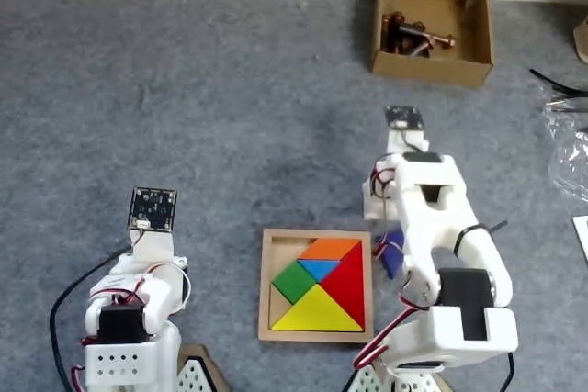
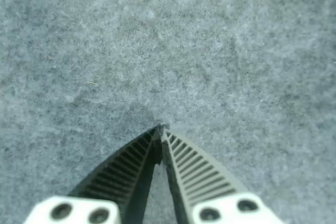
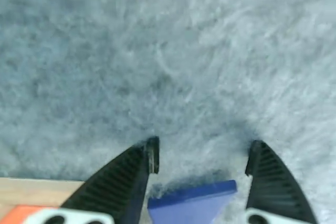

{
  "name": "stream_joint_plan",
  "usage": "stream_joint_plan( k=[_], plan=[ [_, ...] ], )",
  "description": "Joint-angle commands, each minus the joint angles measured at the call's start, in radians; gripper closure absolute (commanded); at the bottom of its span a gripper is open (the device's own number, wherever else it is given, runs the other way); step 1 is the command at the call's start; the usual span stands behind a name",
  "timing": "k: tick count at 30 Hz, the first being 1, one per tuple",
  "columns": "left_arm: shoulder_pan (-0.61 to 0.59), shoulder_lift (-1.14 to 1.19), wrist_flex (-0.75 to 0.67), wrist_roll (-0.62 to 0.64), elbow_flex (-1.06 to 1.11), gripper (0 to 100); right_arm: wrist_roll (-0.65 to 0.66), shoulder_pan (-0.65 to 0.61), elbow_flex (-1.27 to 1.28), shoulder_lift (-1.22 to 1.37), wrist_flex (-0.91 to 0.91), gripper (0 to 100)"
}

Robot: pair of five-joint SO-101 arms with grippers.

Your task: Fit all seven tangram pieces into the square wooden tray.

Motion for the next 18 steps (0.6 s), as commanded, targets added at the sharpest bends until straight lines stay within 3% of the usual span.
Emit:
stream_joint_plan(
  k=[1, 6, 18],
  plan=[
    [-0.01, 0.002, 0.005, 0.005, 0.021, 99, -0.015, 0.021, -0.084, -0.002, 0.036, 74.3],
    [-0.01, 0.002, 0.005, 0.005, 0.021, 99, -0.198, 0.021, -0.157, -0.028, 0.114, 74.3],
    [-0.01, 0.002, 0.005, 0.005, 0.021, 99, -0.196, 0.015, -0.065, -0.269, 0.213, 74.3]
  ],
)
